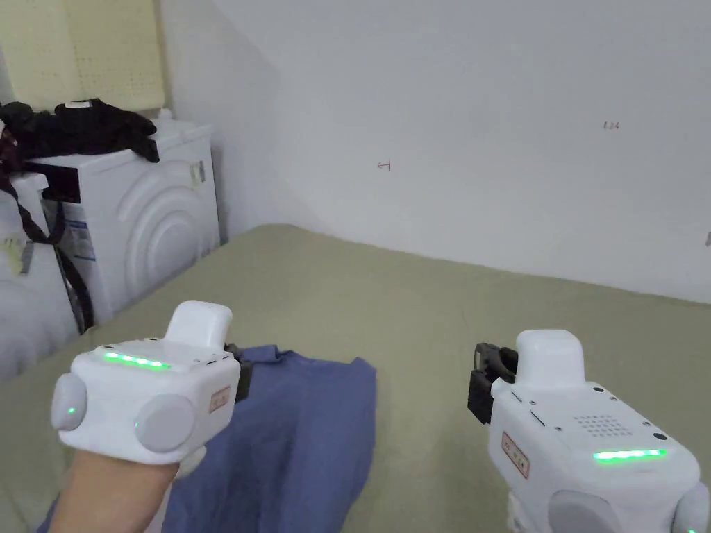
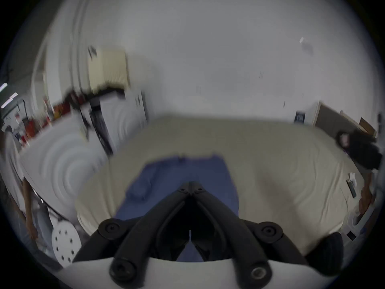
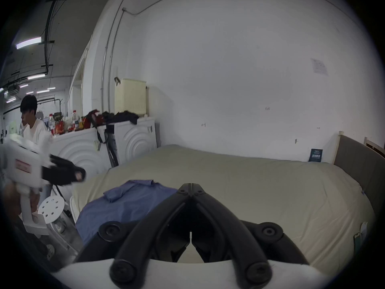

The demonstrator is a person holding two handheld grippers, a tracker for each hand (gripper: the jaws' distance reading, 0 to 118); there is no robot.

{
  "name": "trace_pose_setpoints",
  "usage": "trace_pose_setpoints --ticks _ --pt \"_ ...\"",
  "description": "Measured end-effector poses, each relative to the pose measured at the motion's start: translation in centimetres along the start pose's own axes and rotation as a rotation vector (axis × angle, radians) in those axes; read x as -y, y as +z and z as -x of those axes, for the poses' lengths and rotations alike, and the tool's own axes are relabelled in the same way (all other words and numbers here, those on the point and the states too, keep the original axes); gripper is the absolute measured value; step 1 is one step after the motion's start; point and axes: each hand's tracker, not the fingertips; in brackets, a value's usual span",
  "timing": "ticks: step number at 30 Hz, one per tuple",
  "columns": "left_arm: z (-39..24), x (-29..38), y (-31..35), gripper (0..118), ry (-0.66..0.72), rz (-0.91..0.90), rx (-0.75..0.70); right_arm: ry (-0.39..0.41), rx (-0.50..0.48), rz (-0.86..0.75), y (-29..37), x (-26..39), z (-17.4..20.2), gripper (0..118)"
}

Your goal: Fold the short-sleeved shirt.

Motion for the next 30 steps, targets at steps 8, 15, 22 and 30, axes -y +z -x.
trace_pose_setpoints --ticks 8,15,22,30 --pt "-0.4 4.2 -16.2 42 0.113 0.274 0.116 0.039 0.018 0.169 -5.5 5.5 -1.5 1" --pt "-3.4 4.1 -27.9 118 0.104 0.304 0.061 0.040 0.058 0.280 -9.9 9.2 -4.0 1" --pt "-4.9 6.3 -31.0 115 0.076 0.379 0.034 0.020 0.079 0.338 -11.2 11.1 -5.3 1" --pt "-3.6 5.8 -28.7 2 0.067 0.329 -0.029 -0.015 0.070 0.322 -9.4 11.0 -5.4 1"
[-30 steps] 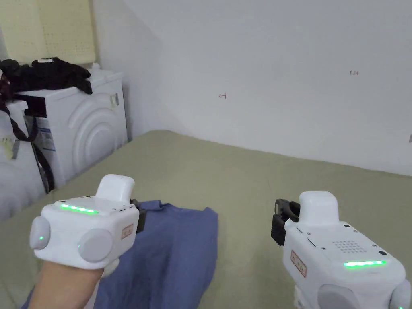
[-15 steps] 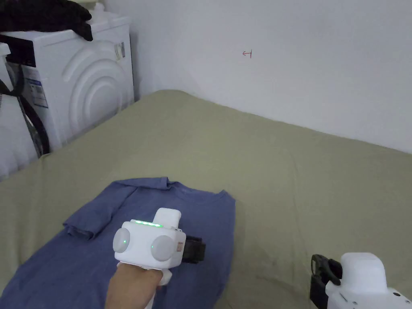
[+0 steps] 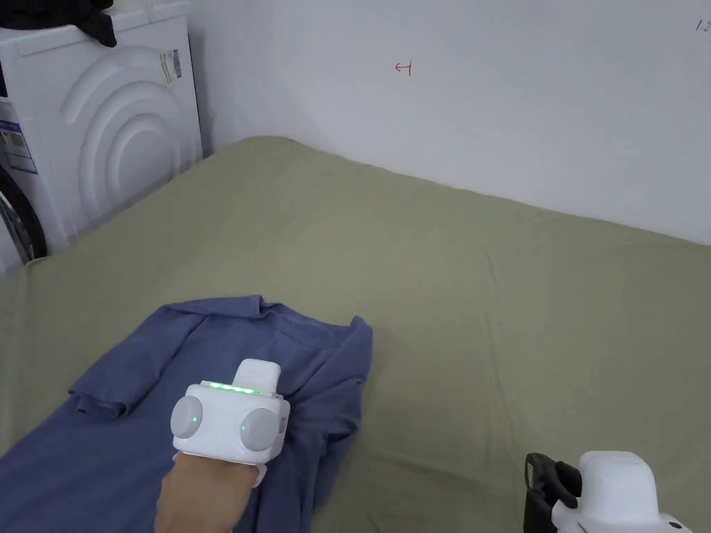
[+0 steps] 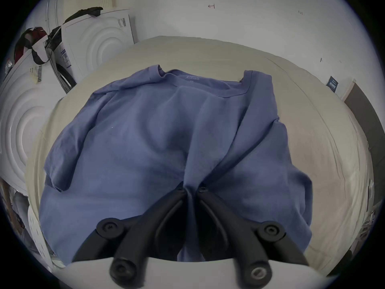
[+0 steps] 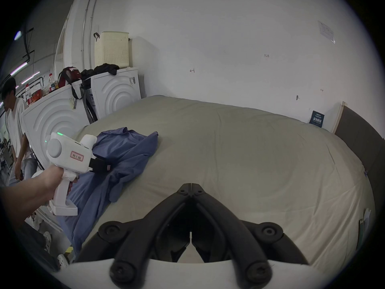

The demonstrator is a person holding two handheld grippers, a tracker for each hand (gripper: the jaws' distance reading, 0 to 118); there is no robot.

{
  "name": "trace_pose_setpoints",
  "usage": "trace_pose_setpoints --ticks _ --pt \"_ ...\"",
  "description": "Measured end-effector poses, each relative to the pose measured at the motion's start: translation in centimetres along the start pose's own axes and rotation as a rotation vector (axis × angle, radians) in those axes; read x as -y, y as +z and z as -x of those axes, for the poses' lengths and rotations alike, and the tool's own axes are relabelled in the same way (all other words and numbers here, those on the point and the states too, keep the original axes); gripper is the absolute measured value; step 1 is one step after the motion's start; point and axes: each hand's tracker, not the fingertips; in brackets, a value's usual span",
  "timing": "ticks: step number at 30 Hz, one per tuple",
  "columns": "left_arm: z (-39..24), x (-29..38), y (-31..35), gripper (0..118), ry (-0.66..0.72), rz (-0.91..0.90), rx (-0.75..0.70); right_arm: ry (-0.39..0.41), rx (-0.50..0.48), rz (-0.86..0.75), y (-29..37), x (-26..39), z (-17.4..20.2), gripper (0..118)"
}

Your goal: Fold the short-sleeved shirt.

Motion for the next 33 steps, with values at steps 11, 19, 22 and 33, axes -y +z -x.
trace_pose_setpoints --ticks 11,19,22,33 --pt "-5.6 -2.8 8.2 2 -0.055 -0.196 0.187 -0.093 0.049 -0.066 5.9 -0.1 -4.6 1" --pt "-19.3 -4.3 14.9 2 -0.194 -0.347 0.428 -0.163 0.143 -0.114 12.5 1.7 -10.8 1" --pt "-25.6 -4.1 18.1 2 -0.266 -0.386 0.530 -0.201 0.188 -0.129 14.7 2.4 -13.7 1" --pt "-43.5 3.5 12.5 2 -0.481 -0.145 0.586 -0.293 0.328 -0.124 18.3 6.1 -22.5 1"
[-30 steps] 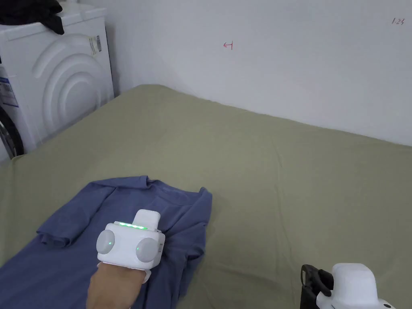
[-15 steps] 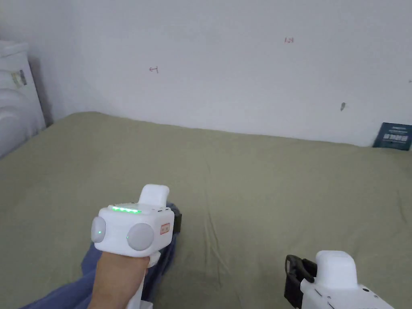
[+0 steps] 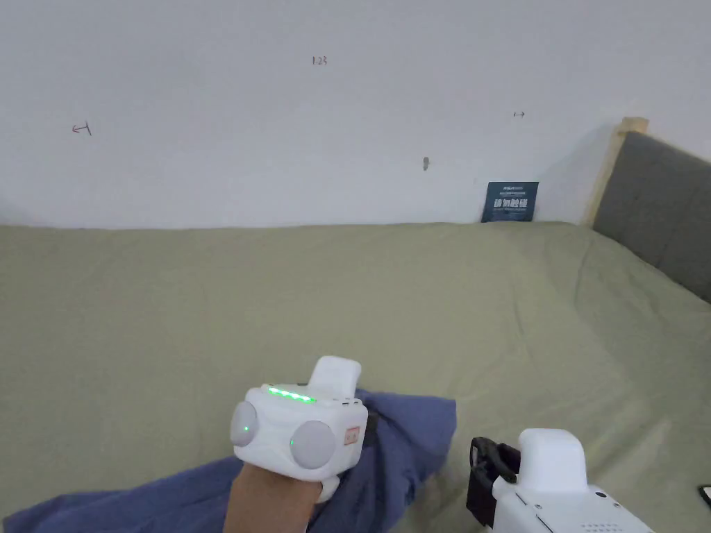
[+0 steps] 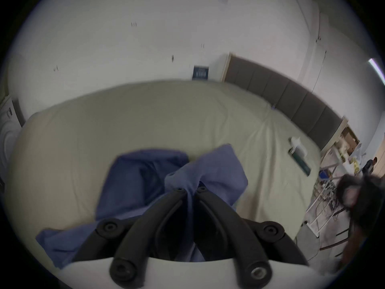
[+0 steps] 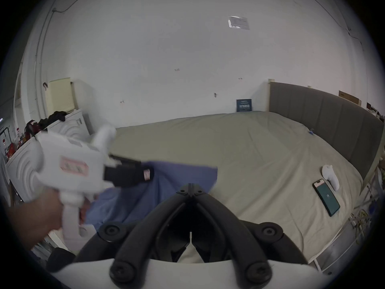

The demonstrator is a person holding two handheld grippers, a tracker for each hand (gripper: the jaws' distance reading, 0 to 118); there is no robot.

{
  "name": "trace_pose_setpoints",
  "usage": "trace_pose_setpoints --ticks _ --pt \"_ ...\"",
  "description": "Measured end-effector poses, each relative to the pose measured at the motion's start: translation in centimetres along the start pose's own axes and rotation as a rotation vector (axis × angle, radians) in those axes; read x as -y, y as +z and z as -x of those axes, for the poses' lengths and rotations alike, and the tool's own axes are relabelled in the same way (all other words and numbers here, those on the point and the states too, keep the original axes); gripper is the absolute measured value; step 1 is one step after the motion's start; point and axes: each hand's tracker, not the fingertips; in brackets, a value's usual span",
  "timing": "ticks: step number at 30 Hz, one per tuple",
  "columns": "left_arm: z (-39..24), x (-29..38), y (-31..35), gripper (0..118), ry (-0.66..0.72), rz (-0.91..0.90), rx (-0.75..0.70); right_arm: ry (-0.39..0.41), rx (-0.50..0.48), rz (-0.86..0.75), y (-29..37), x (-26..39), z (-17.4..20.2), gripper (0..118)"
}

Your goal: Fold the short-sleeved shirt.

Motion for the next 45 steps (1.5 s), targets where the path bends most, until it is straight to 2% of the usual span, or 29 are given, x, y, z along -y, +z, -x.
trace_pose_setpoints --ticks 3,6,7,9,10,13,17,21,22,23,24,25,26,28,29,34,38,41,42,44,45 --pt "-0.9 2.1 -3.4 2 -0.032 0.092 -0.038 -0.011 0.013 0.022 -0.5 0.7 -1.3 1" --pt "-0.8 3.2 -3.3 5 0.000 0.066 -0.071 -0.008 0.020 0.030 -0.8 1.0 -1.6 1" --pt "-0.6 3.1 -2.7 24 0.005 0.054 -0.071 -0.004 0.021 0.033 -0.9 1.0 -1.6 1" --pt "-0.8 2.9 -0.5 94 -0.022 0.011 -0.069 0.003 0.016 0.037 -0.8 0.8 -1.2 1" --pt "-1.1 2.9 1.3 114 -0.040 -0.022 -0.074 0.008 0.012 0.033 -0.6 0.7 -0.9 1" --pt "-0.6 3.1 8.4 113 -0.023 -0.205 -0.079 0.032 -0.001 0.015 0.3 0.2 0.2 1" --pt "1.8 6.7 19.5 113 -0.013 -0.506 -0.105 0.065 -0.027 -0.017 1.7 0.0 2.1 1" --pt "5.7 11.3 26.0 111 -0.026 -0.533 -0.321 0.075 -0.054 -0.040 2.8 0.1 4.5 1" --pt "6.6 12.2 27.0 102 -0.010 -0.522 -0.345 0.077 -0.063 -0.044 3.0 0.1 5.1 1" --pt "7.9 13.0 27.9 89 0.022 -0.517 -0.363 0.087 -0.075 -0.050 3.1 0.2 5.8 1" --pt "9.0 13.9 28.9 66 0.056 -0.510 -0.371 0.098 -0.074 -0.061 3.3 0.3 6.6 1" --pt "9.8 14.4 29.6 23 0.083 -0.504 -0.397 0.102 -0.078 -0.071 3.4 0.3 7.1 1" --pt "10.8 14.8 30.1 0 0.101 -0.479 -0.445 0.105 -0.087 -0.077 3.4 0.4 7.7 1" --pt "12.7 15.5 30.6 0 0.139 -0.454 -0.490 0.113 -0.095 -0.079 3.2 0.4 9.0 1" --pt "14.0 15.8 31.0 0 0.167 -0.445 -0.449 0.119 -0.099 -0.079 3.2 0.4 9.5 1" --pt "20.1 16.0 29.7 0 0.230 -0.258 -0.483 0.148 -0.118 -0.060 2.5 0.8 11.0 1" --pt "25.8 16.0 24.7 0 0.334 -0.083 -0.397 0.160 -0.123 -0.028 1.0 1.3 11.3 1" --pt "28.1 15.6 20.6 0 0.295 -0.034 -0.419 0.162 -0.121 -0.003 -0.3 1.6 11.2 1" --pt "28.8 15.4 19.3 7 0.274 -0.023 -0.439 0.162 -0.118 0.005 -0.7 1.6 11.1 1" --pt "28.4 14.6 17.8 96 0.238 0.012 -0.460 0.161 -0.110 0.022 -1.6 1.7 10.9 1" --pt "29.1 14.4 16.3 118 0.229 0.058 -0.463 0.159 -0.107 0.032 -2.1 1.8 10.6 1"
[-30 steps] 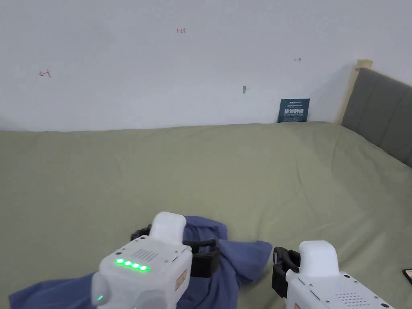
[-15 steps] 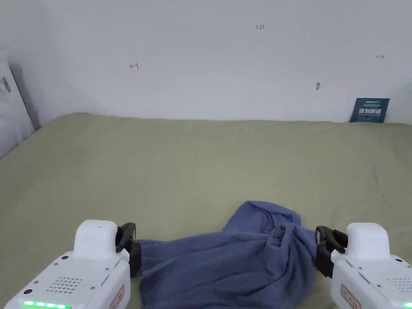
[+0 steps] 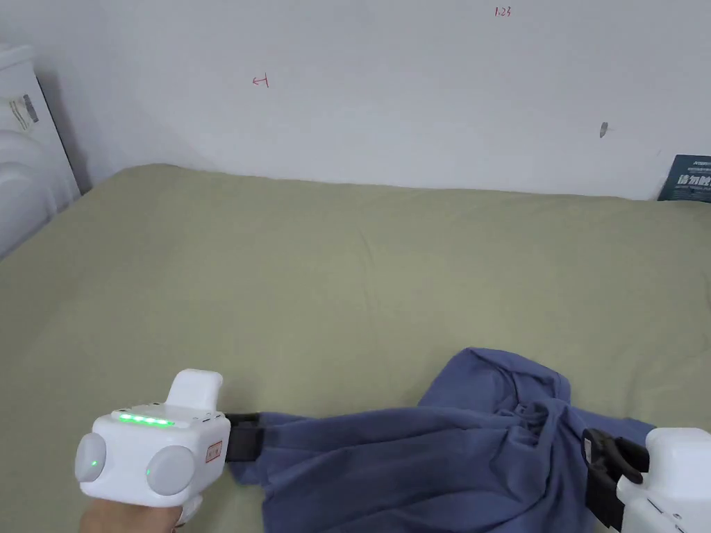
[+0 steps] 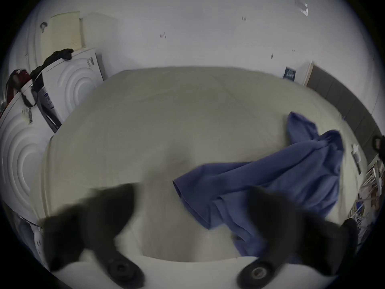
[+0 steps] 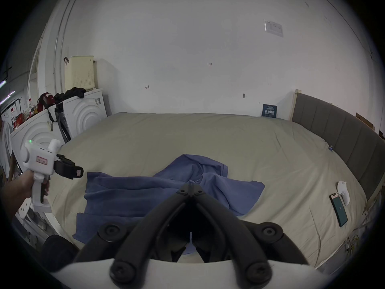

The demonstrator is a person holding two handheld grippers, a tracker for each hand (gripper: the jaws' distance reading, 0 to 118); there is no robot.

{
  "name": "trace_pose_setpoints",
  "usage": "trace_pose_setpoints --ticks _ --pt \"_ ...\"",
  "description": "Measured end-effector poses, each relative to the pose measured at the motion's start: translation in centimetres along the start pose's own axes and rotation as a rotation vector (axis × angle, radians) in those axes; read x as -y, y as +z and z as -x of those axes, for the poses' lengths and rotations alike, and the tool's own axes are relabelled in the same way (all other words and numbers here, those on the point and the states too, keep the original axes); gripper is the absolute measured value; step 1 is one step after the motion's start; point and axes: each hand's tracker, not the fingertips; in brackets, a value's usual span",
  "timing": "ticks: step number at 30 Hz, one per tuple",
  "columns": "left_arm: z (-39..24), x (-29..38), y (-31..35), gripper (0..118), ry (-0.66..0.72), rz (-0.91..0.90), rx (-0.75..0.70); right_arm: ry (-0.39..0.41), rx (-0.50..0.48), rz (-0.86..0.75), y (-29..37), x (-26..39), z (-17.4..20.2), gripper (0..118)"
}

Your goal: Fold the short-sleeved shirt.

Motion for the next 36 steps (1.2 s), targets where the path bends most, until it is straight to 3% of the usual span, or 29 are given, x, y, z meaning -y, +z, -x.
trace_pose_setpoints --ticks 6,7,9,11,12,14,15,16,24,25,26,28,30,34,35,36 --pt "0.7 -0.6 -6.0 115 0.027 0.064 -0.046 -0.018 0.025 0.032 -1.6 0.2 -1.6 1" --pt "0.8 -0.5 -6.8 106 0.028 0.086 -0.057 -0.021 0.028 0.038 -1.8 0.3 -1.9 1" --pt "0.6 0.0 -7.7 71 0.032 0.134 -0.060 -0.026 0.041 0.052 -1.9 0.5 -2.6 1" --pt "-0.3 1.2 -7.5 61 0.008 0.153 -0.022 -0.025 0.052 0.060 -1.9 0.7 -3.3 1" --pt "-1.1 1.3 -6.5 57 -0.016 0.086 -0.071 -0.026 0.062 0.065 -1.8 0.8 -3.9 1" --pt "-1.0 1.1 -5.7 47 0.009 0.108 0.003 -0.041 0.076 0.072 -1.9 0.7 -5.4 1" --pt "-1.2 0.9 -5.2 32 0.001 0.100 -0.019 -0.048 0.092 0.077 -1.9 0.8 -6.4 1" --pt "-1.4 0.7 -4.8 0 -0.010 0.088 -0.015 -0.046 0.113 0.084 -2.0 0.8 -7.4 1" --pt "-2.7 -2.0 2.2 0 -0.038 -0.009 0.013 -0.044 0.244 0.213 -6.8 0.6 -15.6 2" --pt "-2.8 -2.2 2.7 0 -0.040 -0.012 0.019 -0.054 0.245 0.233 -7.9 0.7 -16.2 8" --pt "-2.7 -2.8 2.8 0 -0.041 -0.015 0.022 -0.067 0.245 0.264 -9.5 0.7 -16.9 30" --pt "-3.0 -3.1 3.6 0 -0.041 -0.031 0.021 -0.125 0.216 0.360 -12.8 0.8 -17.8 98" --pt "-3.0 -3.5 3.6 0 -0.027 -0.036 0.024 -0.178 0.174 0.371 -15.5 1.1 -18.5 96" --pt "-3.0 -3.5 2.9 0 -0.022 -0.022 0.015 -0.190 0.181 0.442 -19.9 2.0 -18.2 95" --pt "-3.0 -3.4 2.7 0 -0.024 -0.016 0.012 -0.194 0.173 0.462 -20.6 2.4 -18.2 87" --pt "-3.1 -3.3 2.5 0 -0.024 -0.010 0.007 -0.214 0.164 0.502 -21.1 2.7 -18.0 66"
